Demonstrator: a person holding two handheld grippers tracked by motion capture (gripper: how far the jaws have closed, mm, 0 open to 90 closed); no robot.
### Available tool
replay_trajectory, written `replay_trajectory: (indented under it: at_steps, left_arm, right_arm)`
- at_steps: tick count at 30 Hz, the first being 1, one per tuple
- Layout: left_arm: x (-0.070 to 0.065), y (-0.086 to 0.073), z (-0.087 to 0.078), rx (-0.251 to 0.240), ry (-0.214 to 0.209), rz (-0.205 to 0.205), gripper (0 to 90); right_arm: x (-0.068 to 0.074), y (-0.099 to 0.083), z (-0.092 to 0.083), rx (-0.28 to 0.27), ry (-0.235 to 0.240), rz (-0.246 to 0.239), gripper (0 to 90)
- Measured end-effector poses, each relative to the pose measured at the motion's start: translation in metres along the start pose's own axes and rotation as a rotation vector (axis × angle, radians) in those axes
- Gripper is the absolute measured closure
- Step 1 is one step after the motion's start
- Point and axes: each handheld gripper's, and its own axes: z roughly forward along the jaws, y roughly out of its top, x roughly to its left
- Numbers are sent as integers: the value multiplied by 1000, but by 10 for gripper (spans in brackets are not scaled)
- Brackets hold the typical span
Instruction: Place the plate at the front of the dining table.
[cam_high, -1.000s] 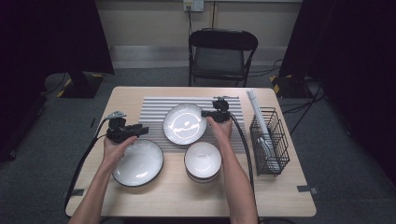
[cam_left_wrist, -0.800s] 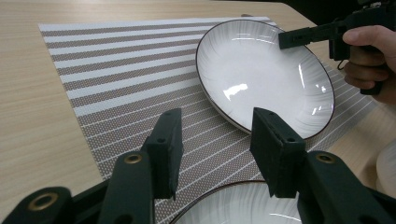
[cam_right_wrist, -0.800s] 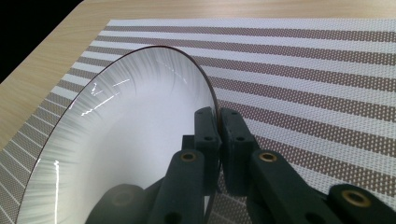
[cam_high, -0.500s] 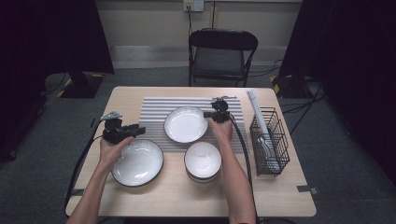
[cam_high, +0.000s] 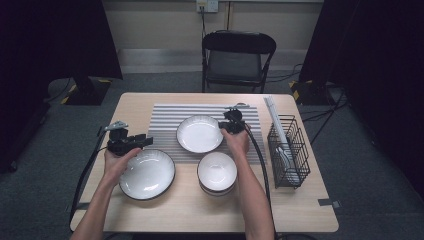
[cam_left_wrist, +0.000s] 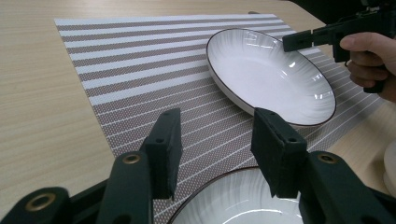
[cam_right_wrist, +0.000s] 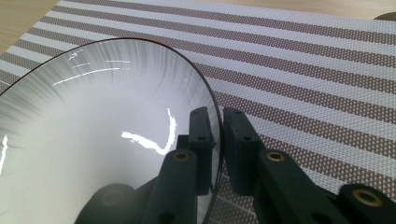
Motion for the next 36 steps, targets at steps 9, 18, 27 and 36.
replay_trajectory:
  at_steps: [9, 18, 27, 36]
  left_arm:
    - [10, -7, -13, 2, 37, -39, 490]
    - [23, -14, -31, 17, 112, -45, 434]
    - [31, -27, -43, 19, 163, -43, 414]
    - [34, -34, -47, 54, 218, -28, 403]
  right_arm:
    - [-3, -4, -7, 5, 21, 24, 624]
    - [-3, -4, -22, -16, 47, 8, 544]
    - [1, -8, -38, -37, 76, -7, 551]
    - [4, -13, -54, -44, 112, -25, 537]
